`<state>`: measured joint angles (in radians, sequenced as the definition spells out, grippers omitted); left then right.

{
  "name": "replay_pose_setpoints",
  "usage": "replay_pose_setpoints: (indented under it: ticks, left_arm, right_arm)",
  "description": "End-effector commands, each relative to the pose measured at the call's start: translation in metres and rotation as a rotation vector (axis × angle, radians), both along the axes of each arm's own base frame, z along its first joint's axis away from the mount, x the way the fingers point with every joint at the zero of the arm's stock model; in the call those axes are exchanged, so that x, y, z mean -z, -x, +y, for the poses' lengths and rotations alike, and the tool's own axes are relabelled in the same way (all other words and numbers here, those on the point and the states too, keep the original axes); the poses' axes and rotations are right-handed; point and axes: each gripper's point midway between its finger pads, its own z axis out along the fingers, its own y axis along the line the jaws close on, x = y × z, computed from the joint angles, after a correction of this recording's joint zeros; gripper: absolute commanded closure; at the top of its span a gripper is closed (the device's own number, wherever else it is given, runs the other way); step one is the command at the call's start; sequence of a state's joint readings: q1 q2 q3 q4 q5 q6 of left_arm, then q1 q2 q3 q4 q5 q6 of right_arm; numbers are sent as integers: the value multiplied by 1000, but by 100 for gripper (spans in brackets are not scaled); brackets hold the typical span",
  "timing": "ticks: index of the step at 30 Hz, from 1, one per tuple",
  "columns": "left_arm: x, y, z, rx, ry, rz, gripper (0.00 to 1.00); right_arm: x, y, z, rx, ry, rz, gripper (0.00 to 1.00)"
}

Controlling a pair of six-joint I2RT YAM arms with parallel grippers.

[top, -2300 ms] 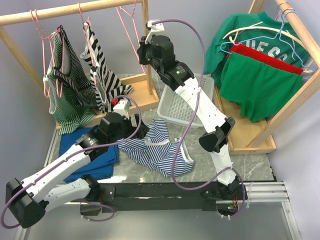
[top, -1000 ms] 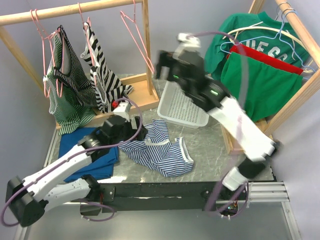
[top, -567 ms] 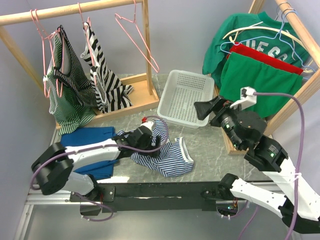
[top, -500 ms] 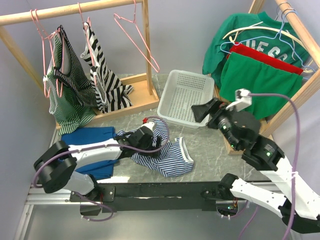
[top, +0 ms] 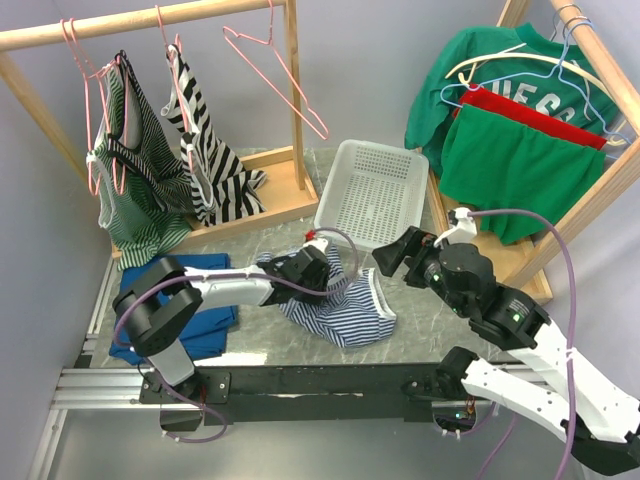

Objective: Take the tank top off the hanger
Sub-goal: Pick up the tank top from the center of the board.

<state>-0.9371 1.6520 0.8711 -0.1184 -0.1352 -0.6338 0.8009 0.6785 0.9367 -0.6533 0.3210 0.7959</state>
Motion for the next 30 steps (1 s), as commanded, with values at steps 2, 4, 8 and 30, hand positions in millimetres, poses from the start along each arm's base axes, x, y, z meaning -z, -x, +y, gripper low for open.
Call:
replay_pose_setpoints:
  ticks: [2,4,8,30]
  left_arm:
    - [3,32,-10,78,-15,70,99]
    - [-29,31,-16,89,7,18,99]
    - [-106,20,-8,38,68,-111,99]
    - [-96,39,2,81,47,-164,99]
  right_arm:
    - [-17,1,-11,35,-20,-45,0]
    - [-16,2,-12,40,-20,-46,0]
    - [-13,1,-10,36,-35,-46,0]
    - [3,-10,18,-24,-24,-8,0]
